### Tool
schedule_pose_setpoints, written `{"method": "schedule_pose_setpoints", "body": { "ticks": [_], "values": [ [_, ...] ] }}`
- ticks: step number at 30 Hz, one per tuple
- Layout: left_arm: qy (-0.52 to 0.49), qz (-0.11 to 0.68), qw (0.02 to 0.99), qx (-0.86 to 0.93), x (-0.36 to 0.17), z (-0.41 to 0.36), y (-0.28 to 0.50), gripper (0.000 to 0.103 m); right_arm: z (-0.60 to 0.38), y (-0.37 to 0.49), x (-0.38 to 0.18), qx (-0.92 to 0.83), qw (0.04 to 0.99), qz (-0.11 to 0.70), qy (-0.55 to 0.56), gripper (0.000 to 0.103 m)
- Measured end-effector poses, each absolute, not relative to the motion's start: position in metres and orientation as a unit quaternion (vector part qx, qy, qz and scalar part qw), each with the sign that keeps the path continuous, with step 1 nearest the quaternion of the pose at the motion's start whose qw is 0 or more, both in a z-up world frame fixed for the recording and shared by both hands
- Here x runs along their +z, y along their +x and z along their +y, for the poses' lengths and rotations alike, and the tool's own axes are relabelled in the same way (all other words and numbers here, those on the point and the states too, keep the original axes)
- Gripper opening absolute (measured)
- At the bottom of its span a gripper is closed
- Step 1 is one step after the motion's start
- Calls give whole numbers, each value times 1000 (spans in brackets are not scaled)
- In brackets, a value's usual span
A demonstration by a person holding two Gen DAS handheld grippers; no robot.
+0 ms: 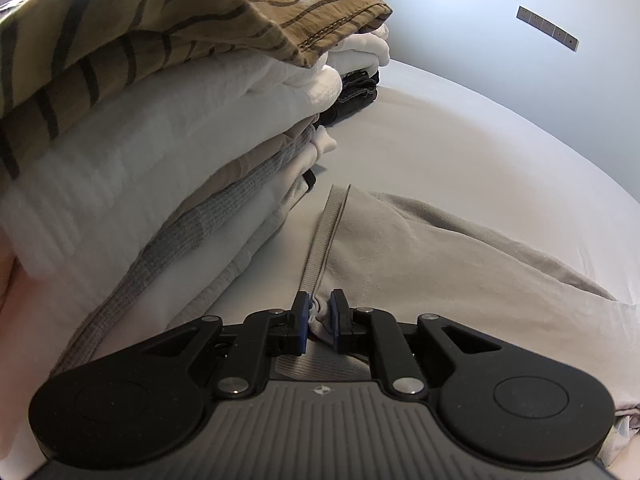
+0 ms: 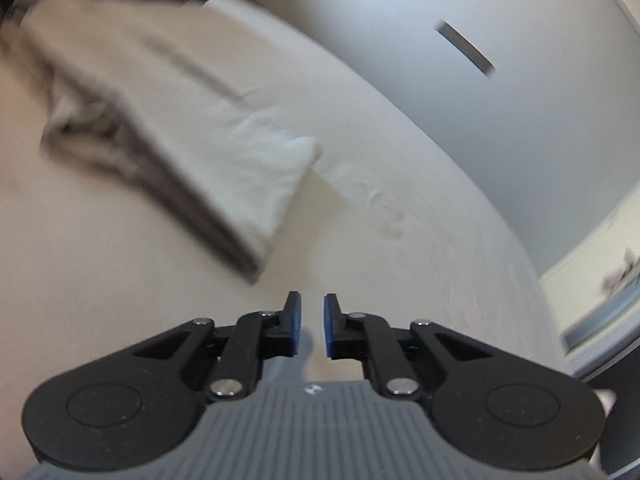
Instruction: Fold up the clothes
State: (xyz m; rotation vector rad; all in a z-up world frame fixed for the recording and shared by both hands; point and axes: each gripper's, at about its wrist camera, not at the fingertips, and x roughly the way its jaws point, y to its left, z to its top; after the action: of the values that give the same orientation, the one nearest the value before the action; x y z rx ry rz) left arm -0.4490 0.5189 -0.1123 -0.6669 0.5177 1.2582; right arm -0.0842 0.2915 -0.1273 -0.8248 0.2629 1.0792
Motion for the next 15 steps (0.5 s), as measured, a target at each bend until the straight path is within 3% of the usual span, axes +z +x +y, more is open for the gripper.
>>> {"method": "schedule_pose_setpoints", "body": {
  "ticks": [8, 10, 15],
  "values": [
    [-303, 227, 715, 588, -111, 517, -453, 39, 303, -42, -101, 530, 775, 329, -100, 45],
    [-297, 229, 712, 594, -112, 517, -453, 49, 308, -36, -110, 516, 771, 367, -63, 47],
    [-299, 229, 710, 595, -113, 518, -454, 50, 315, -13, -136, 477, 764, 434, -15, 47]
  ]
}}
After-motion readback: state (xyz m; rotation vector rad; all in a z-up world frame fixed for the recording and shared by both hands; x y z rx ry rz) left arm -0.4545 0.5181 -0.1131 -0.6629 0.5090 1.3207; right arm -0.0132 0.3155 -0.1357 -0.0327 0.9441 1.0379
